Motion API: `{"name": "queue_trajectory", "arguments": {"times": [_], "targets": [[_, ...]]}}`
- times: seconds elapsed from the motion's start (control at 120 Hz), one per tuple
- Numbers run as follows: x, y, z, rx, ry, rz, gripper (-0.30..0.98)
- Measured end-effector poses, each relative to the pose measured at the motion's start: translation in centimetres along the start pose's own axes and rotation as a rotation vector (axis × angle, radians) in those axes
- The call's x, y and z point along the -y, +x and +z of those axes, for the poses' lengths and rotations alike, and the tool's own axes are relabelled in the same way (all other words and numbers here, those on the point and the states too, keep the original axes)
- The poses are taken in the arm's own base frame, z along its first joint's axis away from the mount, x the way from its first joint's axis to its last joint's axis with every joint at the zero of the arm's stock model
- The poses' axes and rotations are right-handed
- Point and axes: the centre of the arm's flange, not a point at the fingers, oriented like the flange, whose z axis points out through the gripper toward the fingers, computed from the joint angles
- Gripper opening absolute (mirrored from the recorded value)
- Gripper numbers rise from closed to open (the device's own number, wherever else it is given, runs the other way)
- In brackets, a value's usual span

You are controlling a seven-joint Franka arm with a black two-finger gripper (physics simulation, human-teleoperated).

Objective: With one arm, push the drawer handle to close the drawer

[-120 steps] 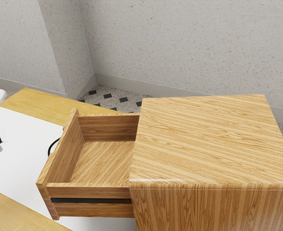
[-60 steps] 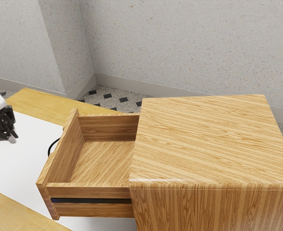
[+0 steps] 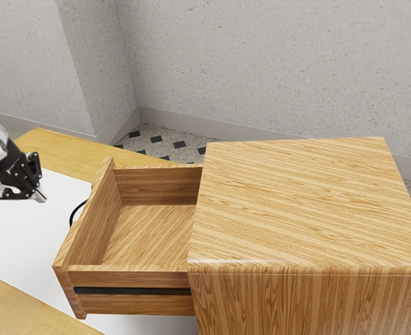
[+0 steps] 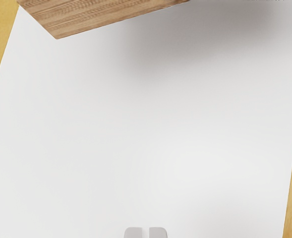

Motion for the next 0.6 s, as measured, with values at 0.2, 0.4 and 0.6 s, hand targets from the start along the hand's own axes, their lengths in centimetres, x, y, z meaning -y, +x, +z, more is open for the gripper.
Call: {"name": "queue_trajectory", "arguments": {"times": [0.2, 0.4, 0.6], "targets": [[-0.8, 2.3, 1.3, -0.059, -0.003, 0.11, -0.1], [-2.5, 4.6, 1.0, -0.091, 0.013, 0.161, -0.1], [-3.6, 5.2, 0.7, -0.13, 0.025, 0.178, -0.1]]}}
